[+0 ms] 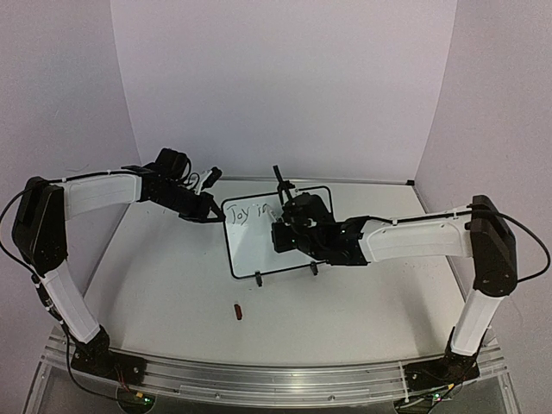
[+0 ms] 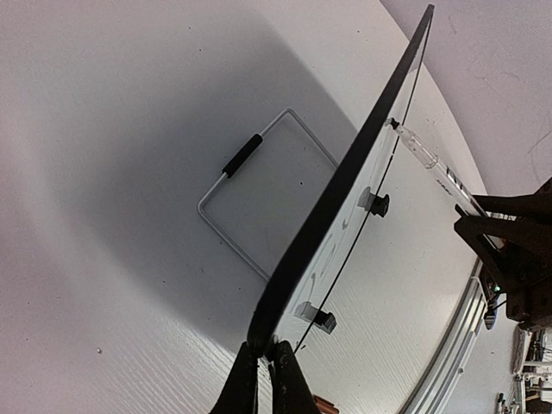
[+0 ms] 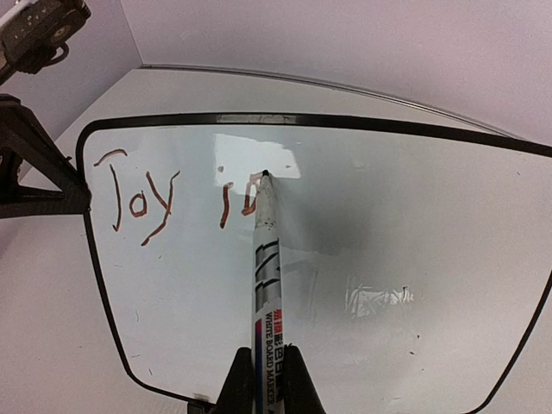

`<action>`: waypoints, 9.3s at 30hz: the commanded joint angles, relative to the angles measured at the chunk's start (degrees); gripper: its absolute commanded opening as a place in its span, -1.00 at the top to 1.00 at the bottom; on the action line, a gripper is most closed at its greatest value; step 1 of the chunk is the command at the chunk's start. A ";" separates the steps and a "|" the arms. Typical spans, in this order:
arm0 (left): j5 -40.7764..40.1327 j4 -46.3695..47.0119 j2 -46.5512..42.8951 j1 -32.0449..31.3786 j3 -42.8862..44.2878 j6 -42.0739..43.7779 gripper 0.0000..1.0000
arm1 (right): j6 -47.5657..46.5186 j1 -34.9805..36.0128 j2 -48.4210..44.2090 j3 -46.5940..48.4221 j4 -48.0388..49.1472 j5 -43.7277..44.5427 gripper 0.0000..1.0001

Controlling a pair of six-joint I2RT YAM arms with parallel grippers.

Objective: Write a sentence on the whiteboard

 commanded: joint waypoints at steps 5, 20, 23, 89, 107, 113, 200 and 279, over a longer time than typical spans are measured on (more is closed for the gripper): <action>-1.12 -1.54 -0.87 -0.31 1.80 2.11 1.00 | 0.96 -0.15 -1.12 -0.39 -0.87 1.81 1.00; -0.99 -1.45 -0.87 -0.32 1.85 2.02 1.00 | 1.77 0.61 -2.11 -2.89 -0.96 -0.08 1.00; -0.92 -1.45 -0.89 -0.32 1.85 2.03 1.00 | 1.97 0.85 -2.32 -3.34 -0.93 0.05 1.00; -1.86 -2.06 -1.34 -0.30 1.74 3.22 1.00 | -1.94 -2.58 -5.67 -5.22 2.54 -2.55 1.00; -1.64 -2.02 -0.93 -0.31 1.85 3.16 1.00 | -3.26 -3.79 -2.37 -2.51 2.38 -4.08 1.00; -1.62 -2.08 -0.98 -0.30 1.94 3.10 1.00 | -2.63 -3.83 -2.43 -3.69 1.79 -5.78 1.00; -1.47 -1.99 -0.93 -0.30 1.94 3.13 1.00 | -2.71 -1.60 -4.26 -4.26 0.79 3.10 1.00; -1.04 -1.80 -0.89 -0.40 1.97 2.87 1.00 | -2.62 -2.49 -4.93 -6.23 -0.56 3.02 1.00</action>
